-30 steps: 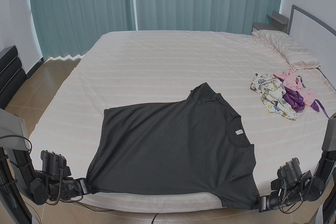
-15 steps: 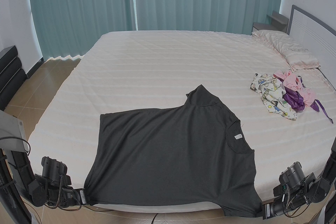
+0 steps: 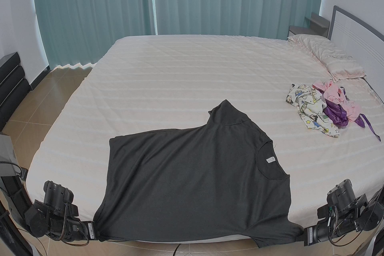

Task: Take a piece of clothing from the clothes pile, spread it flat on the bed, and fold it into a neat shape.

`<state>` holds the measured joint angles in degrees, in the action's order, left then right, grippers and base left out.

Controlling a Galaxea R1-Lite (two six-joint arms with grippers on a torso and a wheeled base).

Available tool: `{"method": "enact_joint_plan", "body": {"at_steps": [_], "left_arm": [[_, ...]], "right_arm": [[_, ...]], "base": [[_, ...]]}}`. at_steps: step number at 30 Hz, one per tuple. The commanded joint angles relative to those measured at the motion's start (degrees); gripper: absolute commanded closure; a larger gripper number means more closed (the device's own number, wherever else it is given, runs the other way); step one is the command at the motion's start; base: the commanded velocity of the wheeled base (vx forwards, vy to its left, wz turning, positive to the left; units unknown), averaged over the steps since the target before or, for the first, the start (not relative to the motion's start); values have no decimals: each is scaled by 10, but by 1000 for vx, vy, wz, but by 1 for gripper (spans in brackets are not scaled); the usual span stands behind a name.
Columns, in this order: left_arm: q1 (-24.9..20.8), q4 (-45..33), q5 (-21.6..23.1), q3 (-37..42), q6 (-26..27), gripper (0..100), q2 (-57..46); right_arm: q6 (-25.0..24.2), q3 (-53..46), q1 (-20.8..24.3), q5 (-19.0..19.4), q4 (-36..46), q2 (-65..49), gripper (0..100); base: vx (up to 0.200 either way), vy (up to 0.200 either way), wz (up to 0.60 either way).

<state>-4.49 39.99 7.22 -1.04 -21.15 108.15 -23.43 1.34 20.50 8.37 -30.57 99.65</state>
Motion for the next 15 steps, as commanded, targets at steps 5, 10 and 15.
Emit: {"method": "enact_joint_plan", "body": {"at_steps": [5,10,15], "left_arm": [[-1,-10,2,-45,-44,100,-89],[-1,-51,3,-94,-83,100,-95],[-1,-69,3,-114,-96,100,-95]], "right_arm": [[-1,76,-41,1,2,-71,100],[-2,127,-42,1,3,-63,100],[0,171,-42,0,10,-61,100]], "base": [[0,0,0],[0,0,0],[0,0,0]]}}
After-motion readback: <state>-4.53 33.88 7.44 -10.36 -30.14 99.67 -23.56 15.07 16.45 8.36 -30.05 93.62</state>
